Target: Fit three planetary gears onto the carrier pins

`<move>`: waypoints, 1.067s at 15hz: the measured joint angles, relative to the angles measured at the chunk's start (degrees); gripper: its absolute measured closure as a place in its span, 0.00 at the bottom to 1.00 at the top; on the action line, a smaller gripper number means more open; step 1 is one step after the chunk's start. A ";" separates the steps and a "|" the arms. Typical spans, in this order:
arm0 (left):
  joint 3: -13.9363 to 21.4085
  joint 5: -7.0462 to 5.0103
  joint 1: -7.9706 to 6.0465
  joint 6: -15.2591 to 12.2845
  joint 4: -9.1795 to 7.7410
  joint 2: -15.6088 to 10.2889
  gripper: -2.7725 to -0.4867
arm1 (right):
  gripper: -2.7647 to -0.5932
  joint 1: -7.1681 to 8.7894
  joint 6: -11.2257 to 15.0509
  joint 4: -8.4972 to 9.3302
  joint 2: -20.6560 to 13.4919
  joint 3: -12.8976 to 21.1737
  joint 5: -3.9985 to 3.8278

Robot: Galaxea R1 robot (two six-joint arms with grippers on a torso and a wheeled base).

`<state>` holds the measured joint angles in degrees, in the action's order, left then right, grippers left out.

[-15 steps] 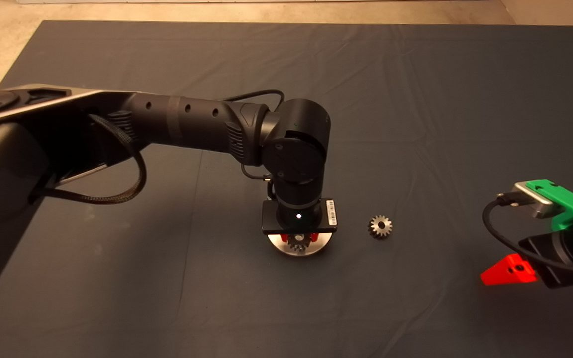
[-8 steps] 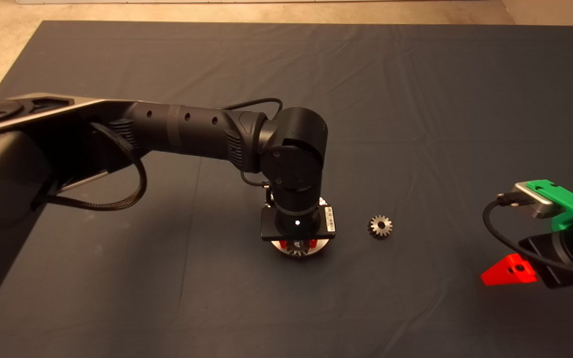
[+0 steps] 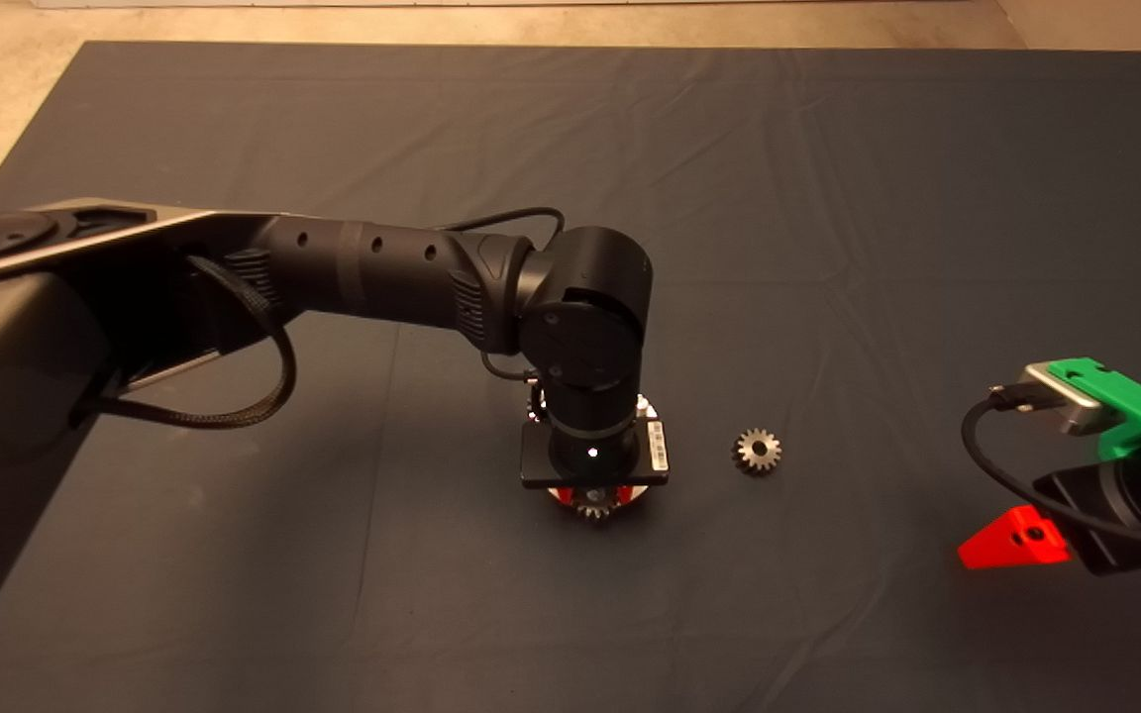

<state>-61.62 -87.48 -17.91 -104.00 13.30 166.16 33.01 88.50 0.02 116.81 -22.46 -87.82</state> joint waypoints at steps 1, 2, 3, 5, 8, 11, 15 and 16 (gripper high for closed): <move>0.00 0.02 -0.02 0.48 0.04 0.11 0.80 | 0.01 0.00 0.00 0.00 0.00 0.00 0.00; 0.00 0.02 0.00 0.90 0.04 0.22 0.80 | 0.01 0.00 0.00 0.00 0.01 0.00 -0.02; 0.00 0.02 0.00 1.00 0.09 0.22 0.80 | 0.01 0.00 0.00 0.00 0.00 0.00 -0.02; 0.00 0.00 0.00 1.38 0.34 0.22 0.80 | 0.01 0.00 0.00 0.00 0.00 0.00 -0.01; 0.00 0.00 0.00 2.45 0.67 0.22 0.80 | 0.01 0.00 0.00 0.00 0.00 0.00 -0.02; 0.00 0.00 0.00 2.90 1.01 0.20 0.80 | 0.01 0.00 0.00 0.00 0.00 0.00 -0.02; 0.00 0.00 0.00 3.64 1.96 0.21 0.80 | 0.01 0.00 0.00 0.00 0.00 0.00 -0.02; 0.00 0.00 0.00 3.97 2.40 0.20 0.80 | 0.01 0.00 0.00 0.00 0.00 0.00 0.00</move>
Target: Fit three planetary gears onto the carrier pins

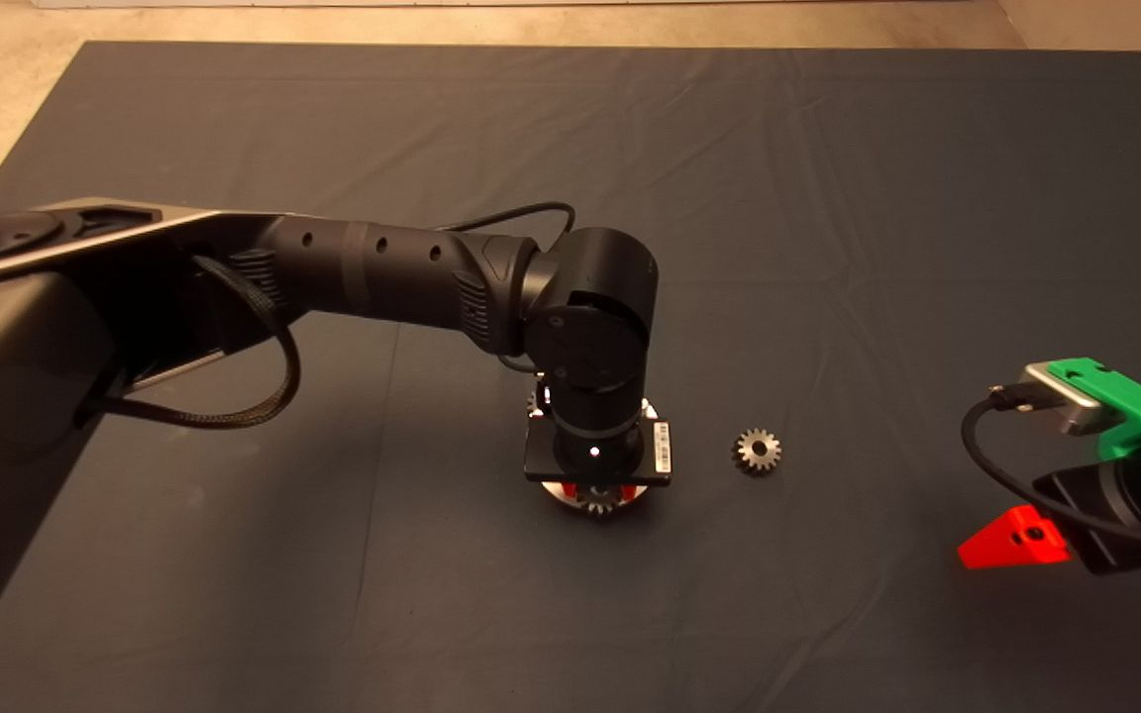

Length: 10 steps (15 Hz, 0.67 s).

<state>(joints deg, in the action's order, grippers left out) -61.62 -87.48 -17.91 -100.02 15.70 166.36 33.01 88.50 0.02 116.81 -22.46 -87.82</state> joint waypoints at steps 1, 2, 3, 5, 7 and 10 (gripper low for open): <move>0.00 0.00 0.00 0.24 0.23 0.01 0.80 | 0.01 0.00 0.00 0.00 0.00 0.00 -0.02; -0.01 0.00 0.00 0.38 0.42 -0.01 0.80 | 0.01 0.00 0.00 0.00 0.02 0.00 -0.02; -0.04 0.00 0.00 0.50 0.48 -0.01 0.80 | 0.01 0.00 0.00 0.00 0.02 0.00 -0.02; -0.22 0.00 -0.02 0.91 0.67 -0.01 0.80 | 0.01 0.00 0.00 0.00 0.02 0.00 -0.02; -0.33 0.00 0.00 1.16 0.80 0.02 0.80 | 0.01 0.00 0.00 0.00 0.02 0.00 0.00; -0.85 0.13 0.61 1.55 0.87 0.15 0.80 | 0.01 0.00 0.00 0.00 0.02 0.00 0.00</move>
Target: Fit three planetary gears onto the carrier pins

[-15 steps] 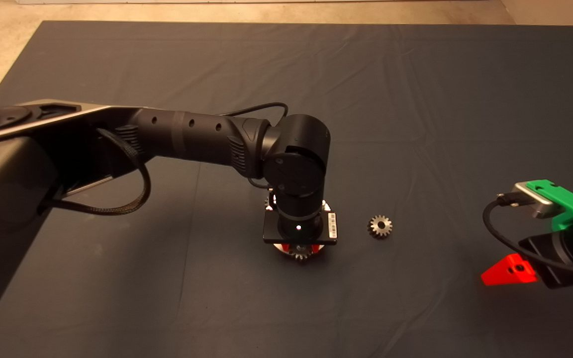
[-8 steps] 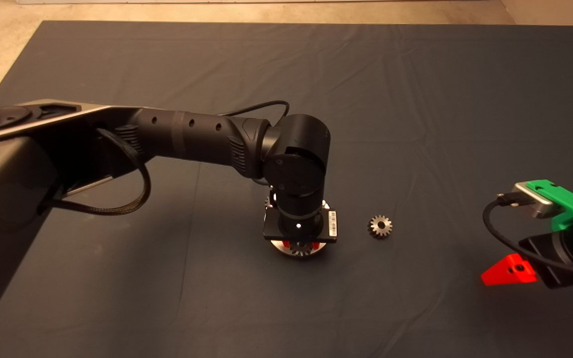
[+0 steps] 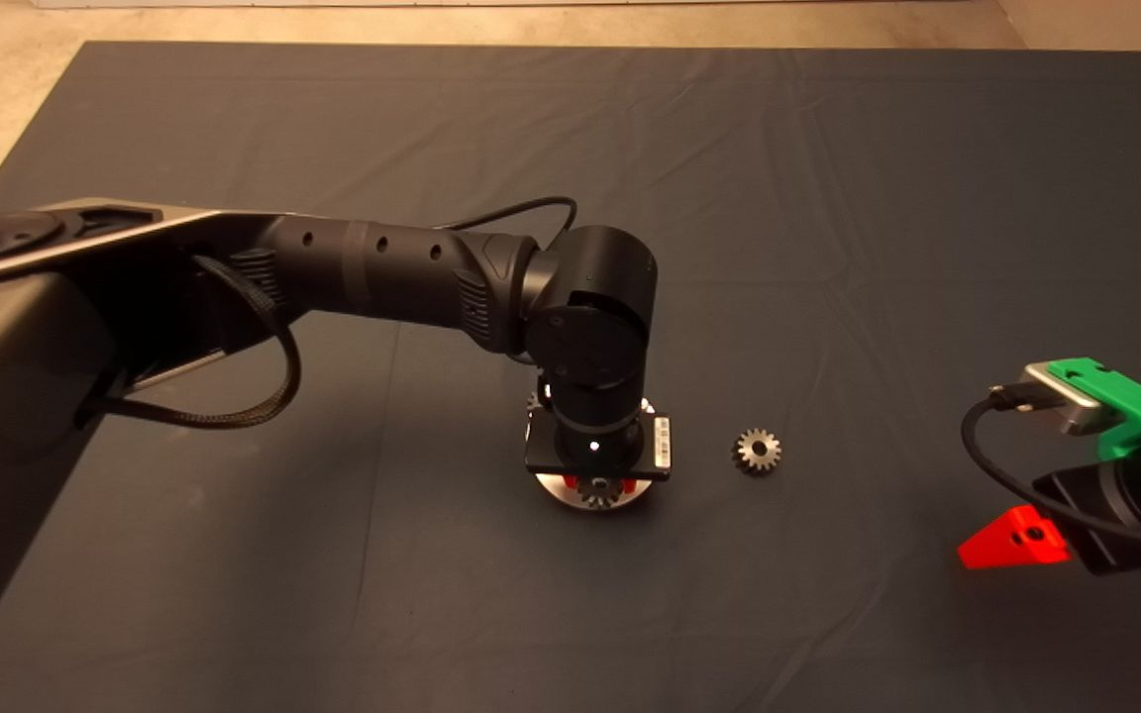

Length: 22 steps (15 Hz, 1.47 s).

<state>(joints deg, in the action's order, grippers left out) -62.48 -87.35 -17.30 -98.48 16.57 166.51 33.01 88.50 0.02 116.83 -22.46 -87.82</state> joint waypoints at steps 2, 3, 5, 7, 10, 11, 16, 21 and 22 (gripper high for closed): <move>-0.33 0.01 0.68 0.22 0.57 0.00 0.80 | 0.01 0.00 -0.02 0.00 0.01 0.00 0.00; -0.44 0.02 0.82 0.38 0.68 0.00 0.80 | 0.01 0.00 0.00 0.00 0.00 0.00 -0.02; -0.74 0.05 0.88 0.88 0.71 0.00 0.80 | 0.01 0.02 0.00 0.00 0.00 0.00 -0.02; -0.94 0.11 0.97 1.49 0.73 0.00 0.80 | 0.01 0.01 -0.02 0.00 0.00 0.00 -0.02; -0.94 0.11 0.99 1.73 0.81 0.00 0.76 | 0.01 0.00 -0.01 0.00 0.00 0.00 -0.02; -0.94 0.09 0.99 1.76 0.82 0.00 0.72 | 0.01 0.00 0.00 0.00 0.00 0.00 -0.02; -0.94 0.08 0.99 1.84 0.81 -0.05 0.64 | 0.01 0.00 -0.02 0.00 0.00 0.00 -0.02; 2.16 0.02 -0.16 1.55 0.60 -0.66 0.52 | 0.01 0.00 -0.17 0.00 0.06 0.00 -0.02; 3.87 0.00 -1.34 1.15 0.55 -1.29 0.51 | 0.01 0.00 -0.56 0.00 0.33 0.00 -0.02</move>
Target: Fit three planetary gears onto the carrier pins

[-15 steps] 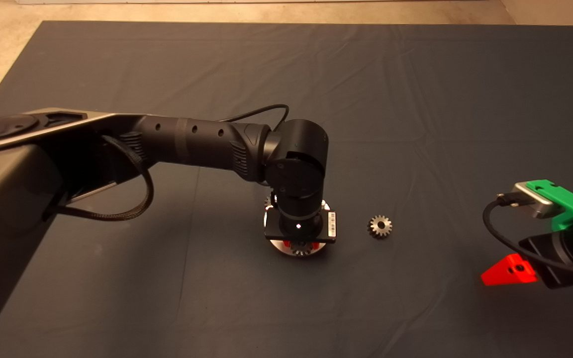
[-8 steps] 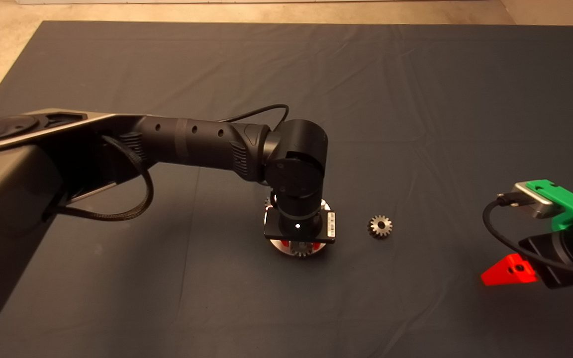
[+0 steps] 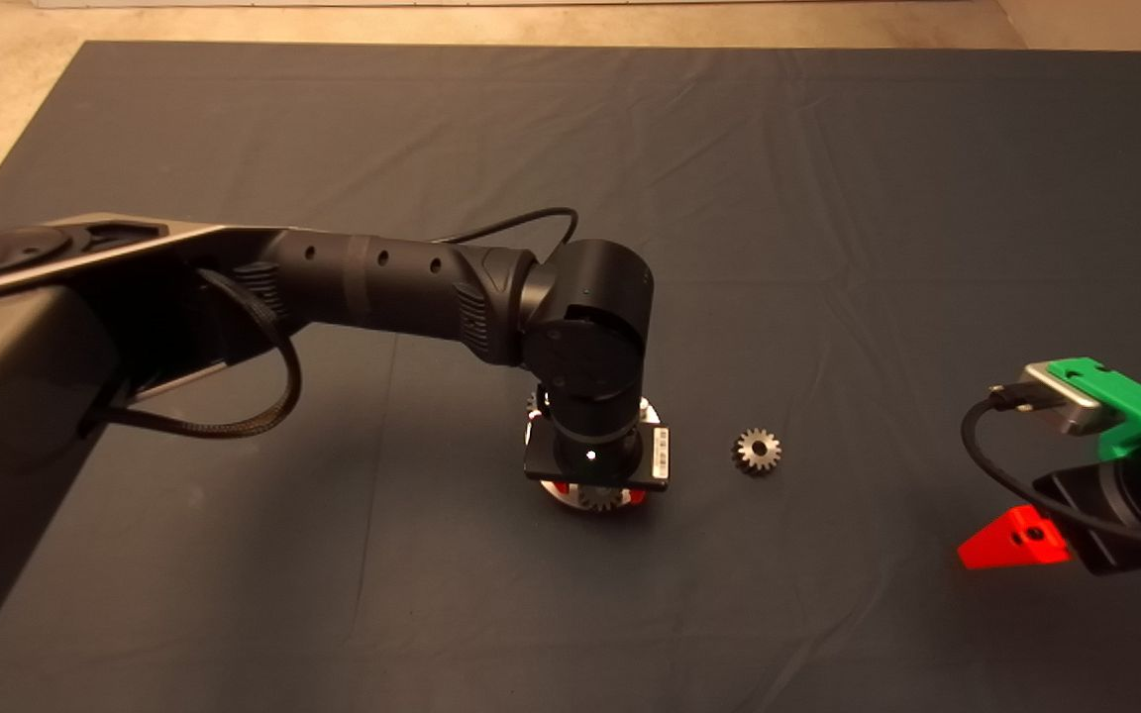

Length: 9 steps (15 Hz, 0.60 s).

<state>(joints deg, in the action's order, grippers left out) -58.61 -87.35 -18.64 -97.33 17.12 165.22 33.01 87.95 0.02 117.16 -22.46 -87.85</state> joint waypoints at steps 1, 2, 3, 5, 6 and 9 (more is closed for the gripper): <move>1.79 0.05 -0.95 -0.82 -0.01 -0.81 0.51 | 0.01 0.00 -0.99 0.00 0.35 -0.02 -0.02; 3.66 0.06 -1.34 -1.15 -0.26 -1.96 0.49 | 0.01 -0.07 -2.41 0.00 0.84 -0.09 -0.02; 5.76 0.05 -1.36 -1.56 -0.62 -3.45 0.45 | 0.01 -0.16 -4.52 0.00 1.48 -0.72 0.02; 10.50 0.00 -1.39 -2.49 -1.71 -6.78 0.45 | 0.01 -0.49 -10.55 0.00 2.45 -3.98 0.14; 13.50 0.00 -1.39 -2.87 -2.14 -8.90 0.40 | 0.01 -0.80 -14.61 0.00 3.22 -6.56 0.12; 24.20 0.11 -1.73 -4.07 -3.34 -17.44 0.34 | 0.01 -3.56 -26.07 -0.02 6.41 -15.42 -0.02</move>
<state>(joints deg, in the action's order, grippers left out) -34.41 -87.23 -20.37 -101.40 13.78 147.78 29.45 61.88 0.00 123.58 -37.88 -87.87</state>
